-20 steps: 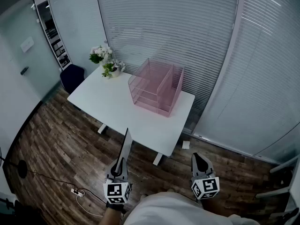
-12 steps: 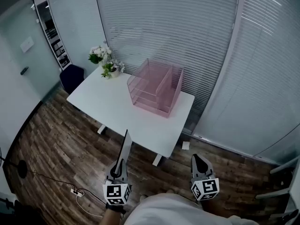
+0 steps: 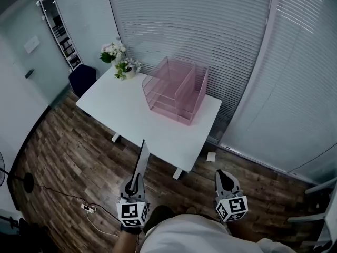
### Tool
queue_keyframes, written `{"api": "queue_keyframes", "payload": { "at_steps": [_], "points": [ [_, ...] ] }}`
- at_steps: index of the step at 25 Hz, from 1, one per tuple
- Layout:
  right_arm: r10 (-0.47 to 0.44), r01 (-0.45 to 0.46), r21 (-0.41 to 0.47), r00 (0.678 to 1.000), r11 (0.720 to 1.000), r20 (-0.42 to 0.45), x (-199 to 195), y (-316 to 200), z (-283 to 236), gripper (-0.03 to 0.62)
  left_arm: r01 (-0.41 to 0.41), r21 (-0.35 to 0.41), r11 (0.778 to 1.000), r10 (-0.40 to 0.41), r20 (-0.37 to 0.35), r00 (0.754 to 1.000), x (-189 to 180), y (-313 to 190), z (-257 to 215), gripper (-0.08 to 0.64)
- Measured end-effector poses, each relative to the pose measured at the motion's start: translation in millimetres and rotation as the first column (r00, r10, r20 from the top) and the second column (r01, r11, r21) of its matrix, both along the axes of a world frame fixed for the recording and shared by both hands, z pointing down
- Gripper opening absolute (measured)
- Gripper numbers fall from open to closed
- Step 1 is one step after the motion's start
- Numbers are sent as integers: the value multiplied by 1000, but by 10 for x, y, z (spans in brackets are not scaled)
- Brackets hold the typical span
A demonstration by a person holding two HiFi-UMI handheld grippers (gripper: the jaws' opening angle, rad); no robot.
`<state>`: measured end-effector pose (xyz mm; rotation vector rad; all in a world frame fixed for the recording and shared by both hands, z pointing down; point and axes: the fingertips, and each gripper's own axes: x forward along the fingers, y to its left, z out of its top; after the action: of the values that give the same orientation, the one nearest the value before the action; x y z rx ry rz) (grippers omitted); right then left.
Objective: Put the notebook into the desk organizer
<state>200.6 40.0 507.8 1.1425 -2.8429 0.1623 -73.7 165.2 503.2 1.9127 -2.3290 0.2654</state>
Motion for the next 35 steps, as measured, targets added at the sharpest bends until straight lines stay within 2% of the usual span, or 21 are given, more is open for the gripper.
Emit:
{"api": "queue_keyframes", "payload": {
  "at_steps": [4, 8, 15, 19, 23, 26, 30, 33, 35],
  "points": [
    [-18, 17, -30, 999, 999, -28, -115, -68, 163, 12, 0, 2, 1000, 0, -4, 1000, -63, -112, 9, 15],
    [-14, 13, -32, 999, 999, -52, -340, -178, 201, 12, -17, 27, 999, 17, -12, 1000, -313, -345, -33, 15],
    [96, -98, -23, 991, 995, -93, -842, -707, 155, 12, -123, 56, 991, 126, -42, 991, -892, -1229, -10, 15],
    [158, -160, -12, 983, 987, -99, -1277, -989, 19, 12, -202, 80, 976, 204, -14, 979, -1282, -1769, -233, 15],
    [202, -204, -11, 975, 979, -90, -1688, -1163, -69, 12, -279, 97, 955, 274, 61, 960, -1576, -2326, -521, 15],
    [229, -232, -25, 968, 972, -104, -1821, -1258, -29, 12, -338, 89, 937, 325, 130, 937, -1662, -2794, -691, 15],
    [291, -297, -37, 950, 954, -114, -1689, -1413, 21, 12, -381, 93, 920, 349, 246, 904, -1666, -3389, -839, 15],
    [302, -306, -24, 948, 952, -101, -1611, -1585, -13, 12, -381, 70, 922, 336, 345, 876, -1636, -3772, -887, 15],
    [305, -308, -17, 948, 951, -92, -1508, -1694, -42, 12, -375, 38, 926, 324, 427, 844, -1573, -4011, -878, 15]
  ]
}}
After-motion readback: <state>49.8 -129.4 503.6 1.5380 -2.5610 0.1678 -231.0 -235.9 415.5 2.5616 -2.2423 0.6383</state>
